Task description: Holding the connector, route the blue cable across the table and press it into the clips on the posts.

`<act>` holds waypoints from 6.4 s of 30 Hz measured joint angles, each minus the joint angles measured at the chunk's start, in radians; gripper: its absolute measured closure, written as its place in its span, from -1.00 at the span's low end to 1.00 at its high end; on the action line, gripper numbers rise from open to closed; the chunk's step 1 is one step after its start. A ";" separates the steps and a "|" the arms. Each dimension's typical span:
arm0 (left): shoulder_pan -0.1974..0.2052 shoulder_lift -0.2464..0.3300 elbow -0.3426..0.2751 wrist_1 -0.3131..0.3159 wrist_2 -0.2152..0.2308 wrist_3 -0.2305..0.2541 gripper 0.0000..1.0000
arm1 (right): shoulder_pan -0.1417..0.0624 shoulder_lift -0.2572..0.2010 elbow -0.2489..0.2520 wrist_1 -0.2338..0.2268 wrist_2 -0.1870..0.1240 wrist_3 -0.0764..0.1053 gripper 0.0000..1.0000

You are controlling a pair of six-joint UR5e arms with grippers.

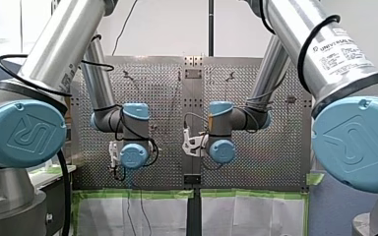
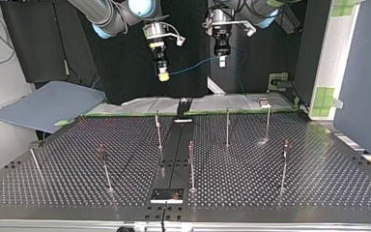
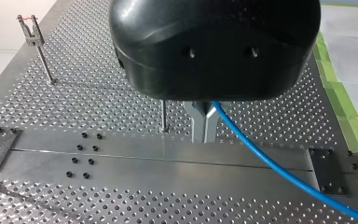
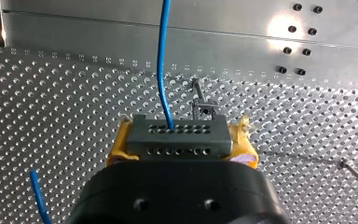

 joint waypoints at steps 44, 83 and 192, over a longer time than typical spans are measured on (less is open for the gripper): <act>0.000 0.000 0.000 0.000 0.000 0.000 1.00 | 0.000 0.000 0.000 0.000 0.000 0.000 1.00; -0.079 0.087 -0.081 -0.087 -0.085 -0.008 1.00 | 0.004 0.066 -0.015 0.071 0.021 -0.025 1.00; 0.412 0.508 0.366 -0.578 0.063 -0.047 1.00 | 0.087 -0.060 -0.778 0.748 -0.290 0.218 1.00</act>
